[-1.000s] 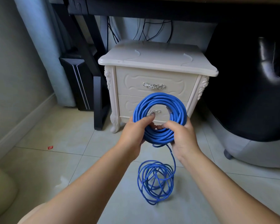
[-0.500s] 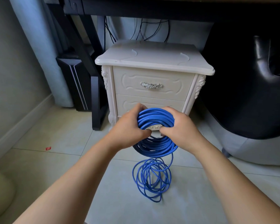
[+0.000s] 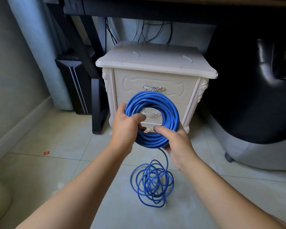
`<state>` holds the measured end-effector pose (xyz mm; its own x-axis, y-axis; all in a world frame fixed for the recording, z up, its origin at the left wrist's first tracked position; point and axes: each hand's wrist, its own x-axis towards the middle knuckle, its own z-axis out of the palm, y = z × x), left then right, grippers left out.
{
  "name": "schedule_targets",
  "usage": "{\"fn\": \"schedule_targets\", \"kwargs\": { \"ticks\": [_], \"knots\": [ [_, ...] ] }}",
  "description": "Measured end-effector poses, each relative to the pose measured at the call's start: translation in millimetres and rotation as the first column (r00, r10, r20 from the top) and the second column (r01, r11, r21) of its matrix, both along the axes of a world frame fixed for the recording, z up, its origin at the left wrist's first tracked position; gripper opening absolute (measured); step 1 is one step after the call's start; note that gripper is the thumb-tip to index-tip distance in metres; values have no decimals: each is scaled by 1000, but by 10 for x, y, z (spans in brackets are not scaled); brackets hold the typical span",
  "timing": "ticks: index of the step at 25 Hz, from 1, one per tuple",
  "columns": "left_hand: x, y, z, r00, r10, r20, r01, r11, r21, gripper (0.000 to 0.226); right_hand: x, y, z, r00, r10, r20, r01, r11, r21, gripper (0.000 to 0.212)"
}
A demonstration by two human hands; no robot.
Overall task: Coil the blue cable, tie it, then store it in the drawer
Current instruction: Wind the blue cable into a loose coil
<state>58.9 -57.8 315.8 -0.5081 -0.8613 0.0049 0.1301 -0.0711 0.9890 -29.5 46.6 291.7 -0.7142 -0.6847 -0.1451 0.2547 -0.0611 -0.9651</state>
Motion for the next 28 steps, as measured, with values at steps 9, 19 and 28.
{"fn": "schedule_targets", "kwargs": {
  "ticks": [9, 19, 28],
  "knots": [
    [0, 45, -93, 968, -202, 148, 183, 974, 132, 46, -110, -7, 59, 985, -165, 56, 164, 986, 29, 28],
    [158, -43, -2, 826, -99, 555, 446, 716, -536, 56, -149, 62, 157, 693, 181, -697, 94, 937, 337, 25],
    [75, 19, 1, 932, -118, 343, 196, 960, -202, 11, -157, 67, 219, 873, 90, -479, 18, 976, 216, 34]
  ]
}}
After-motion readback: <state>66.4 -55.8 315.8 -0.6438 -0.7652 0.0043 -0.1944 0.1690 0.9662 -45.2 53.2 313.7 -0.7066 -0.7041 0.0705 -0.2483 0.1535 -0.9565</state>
